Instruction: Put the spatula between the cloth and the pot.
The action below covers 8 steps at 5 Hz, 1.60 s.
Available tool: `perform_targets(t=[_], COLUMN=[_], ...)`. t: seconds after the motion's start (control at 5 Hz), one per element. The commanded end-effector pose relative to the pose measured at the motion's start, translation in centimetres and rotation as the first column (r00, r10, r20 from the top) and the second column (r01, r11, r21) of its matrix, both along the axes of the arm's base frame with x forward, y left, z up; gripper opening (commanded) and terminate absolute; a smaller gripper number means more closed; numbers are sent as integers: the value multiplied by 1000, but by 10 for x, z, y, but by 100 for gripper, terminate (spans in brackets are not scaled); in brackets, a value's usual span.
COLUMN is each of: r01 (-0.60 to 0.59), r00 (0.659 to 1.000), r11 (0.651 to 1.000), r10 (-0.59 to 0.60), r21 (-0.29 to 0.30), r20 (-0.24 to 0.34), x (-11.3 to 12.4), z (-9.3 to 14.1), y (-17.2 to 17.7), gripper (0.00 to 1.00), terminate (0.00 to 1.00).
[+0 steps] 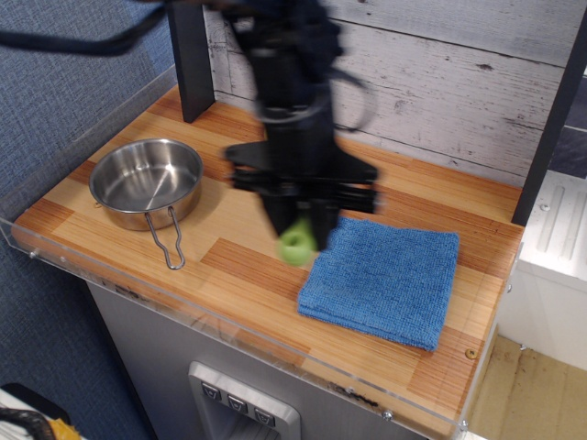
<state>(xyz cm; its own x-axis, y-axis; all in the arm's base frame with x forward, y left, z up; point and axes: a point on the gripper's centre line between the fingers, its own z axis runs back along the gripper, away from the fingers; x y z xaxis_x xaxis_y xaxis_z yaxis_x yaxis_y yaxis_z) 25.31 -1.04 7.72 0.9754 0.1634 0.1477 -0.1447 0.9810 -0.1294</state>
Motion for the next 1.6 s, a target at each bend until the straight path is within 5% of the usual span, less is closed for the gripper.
perform_targets(t=[0.0, 0.4, 1.2, 1.4], r01=[-40, -104, -44, -52], r00=[999, 994, 999, 998], r11=[999, 994, 994, 995], r10=[39, 102, 47, 54], r21=[23, 39, 97, 89], r20=[34, 39, -24, -26], x=[-7, 8, 27, 27], z=[3, -9, -80, -78], y=[51, 83, 68, 65], gripper=[0, 0, 0, 100], terminate=[0, 0, 0, 0])
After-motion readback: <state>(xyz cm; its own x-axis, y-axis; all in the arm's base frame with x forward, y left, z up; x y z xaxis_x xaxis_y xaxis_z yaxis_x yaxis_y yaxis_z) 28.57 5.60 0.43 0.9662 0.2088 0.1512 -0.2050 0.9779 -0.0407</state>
